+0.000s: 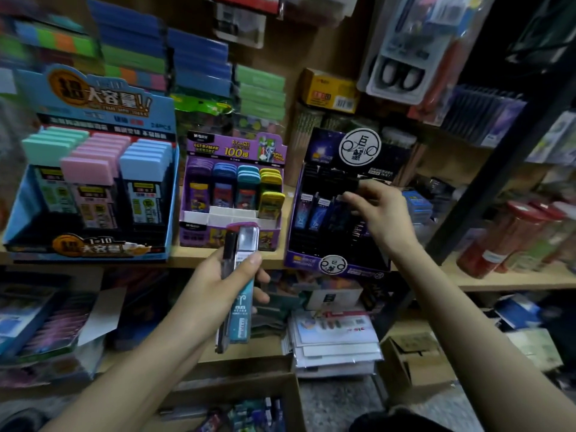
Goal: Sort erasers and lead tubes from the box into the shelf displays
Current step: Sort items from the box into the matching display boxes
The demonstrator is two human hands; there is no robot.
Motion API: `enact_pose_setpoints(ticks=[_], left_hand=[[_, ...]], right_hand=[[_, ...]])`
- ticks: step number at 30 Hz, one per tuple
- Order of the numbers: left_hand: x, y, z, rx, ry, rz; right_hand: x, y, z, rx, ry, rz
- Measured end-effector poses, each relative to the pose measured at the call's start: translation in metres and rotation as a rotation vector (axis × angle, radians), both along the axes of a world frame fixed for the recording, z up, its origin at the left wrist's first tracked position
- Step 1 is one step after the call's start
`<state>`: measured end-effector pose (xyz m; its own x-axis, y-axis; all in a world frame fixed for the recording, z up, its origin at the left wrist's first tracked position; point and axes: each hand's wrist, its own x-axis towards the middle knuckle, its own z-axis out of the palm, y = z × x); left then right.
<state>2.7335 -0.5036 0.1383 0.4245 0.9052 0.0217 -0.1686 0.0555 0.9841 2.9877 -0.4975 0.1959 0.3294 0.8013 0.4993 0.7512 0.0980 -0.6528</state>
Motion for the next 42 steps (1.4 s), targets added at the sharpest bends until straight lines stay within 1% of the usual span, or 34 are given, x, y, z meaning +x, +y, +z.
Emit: enact_pose_setpoints(ticks=[3,7,12,18,23,25,26,27,28,30,31,33,36,42], left_hand=[[0.0,0.002,-0.001,-0.009,-0.022,0.008],[-0.002,0.001,-0.001,-0.001,-0.049,-0.004],[-0.006,0.0,-0.001,0.015,-0.047,-0.004],[-0.009,-0.004,0.0,0.02,-0.008,-0.023],[-0.014,-0.006,0.002,0.018,-0.009,-0.012],[-0.018,-0.006,0.004,0.014,-0.012,-0.003],[-0.02,-0.005,0.005,0.011,-0.013,0.003],[-0.022,-0.005,0.006,0.008,-0.012,0.008],[-0.024,-0.006,0.006,0.007,-0.012,0.009],[-0.027,-0.008,0.007,0.017,-0.014,-0.003],[-0.028,-0.009,0.008,0.026,-0.018,-0.012],[-0.029,-0.012,0.008,0.039,-0.036,-0.018],[-0.03,-0.013,0.006,0.041,-0.022,0.012],[-0.028,-0.018,0.008,-0.026,0.032,0.091]], right_hand=[[0.004,0.004,-0.001,-0.027,-0.005,0.025],[0.006,0.005,-0.005,-0.052,0.039,0.046],[0.007,0.009,-0.013,-0.108,0.088,-0.055],[0.001,0.017,-0.007,-0.155,-0.023,-0.16],[-0.004,0.01,-0.001,-0.245,-0.172,-0.264],[-0.011,0.003,0.007,-0.203,-0.266,-0.295],[-0.018,-0.001,0.012,-0.169,-0.297,-0.275],[-0.029,-0.005,0.016,-0.142,-0.266,-0.202],[-0.043,-0.011,0.019,-0.143,-0.164,-0.074],[-0.08,-0.023,0.017,-0.226,0.118,0.212],[-0.098,-0.029,0.012,-0.278,0.234,0.31],[-0.125,-0.039,0.002,-0.366,0.422,0.43],[-0.142,-0.047,-0.006,-0.45,0.624,0.5],[-0.14,-0.051,-0.008,-0.452,0.724,0.467]])
